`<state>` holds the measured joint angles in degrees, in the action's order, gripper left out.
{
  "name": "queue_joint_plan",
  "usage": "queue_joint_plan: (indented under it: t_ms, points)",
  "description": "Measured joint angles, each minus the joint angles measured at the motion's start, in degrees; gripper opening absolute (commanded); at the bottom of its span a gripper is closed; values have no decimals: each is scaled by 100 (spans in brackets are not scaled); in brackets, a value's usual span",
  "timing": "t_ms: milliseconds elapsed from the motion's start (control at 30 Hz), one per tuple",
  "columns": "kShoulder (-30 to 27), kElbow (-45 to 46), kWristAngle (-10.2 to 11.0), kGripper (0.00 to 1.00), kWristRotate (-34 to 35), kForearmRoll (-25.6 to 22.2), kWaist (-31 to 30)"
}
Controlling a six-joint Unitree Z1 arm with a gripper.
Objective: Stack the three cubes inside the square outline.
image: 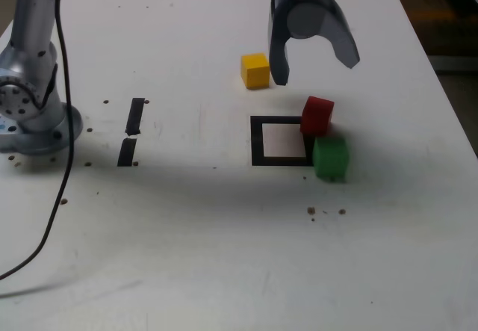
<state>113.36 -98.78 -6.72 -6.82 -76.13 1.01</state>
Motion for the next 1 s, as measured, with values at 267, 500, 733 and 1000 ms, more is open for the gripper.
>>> queue_joint_plan:
  t_ms: [267,500,733,1000]
  points:
    - [174,183,-19,85,0,-5,-258]
    - [493,49,-106,85,-102,20,-279]
    - [860,-382,-139,85,-338,-35,-109]
    - [977,-394,-102,85,-444,-42,55]
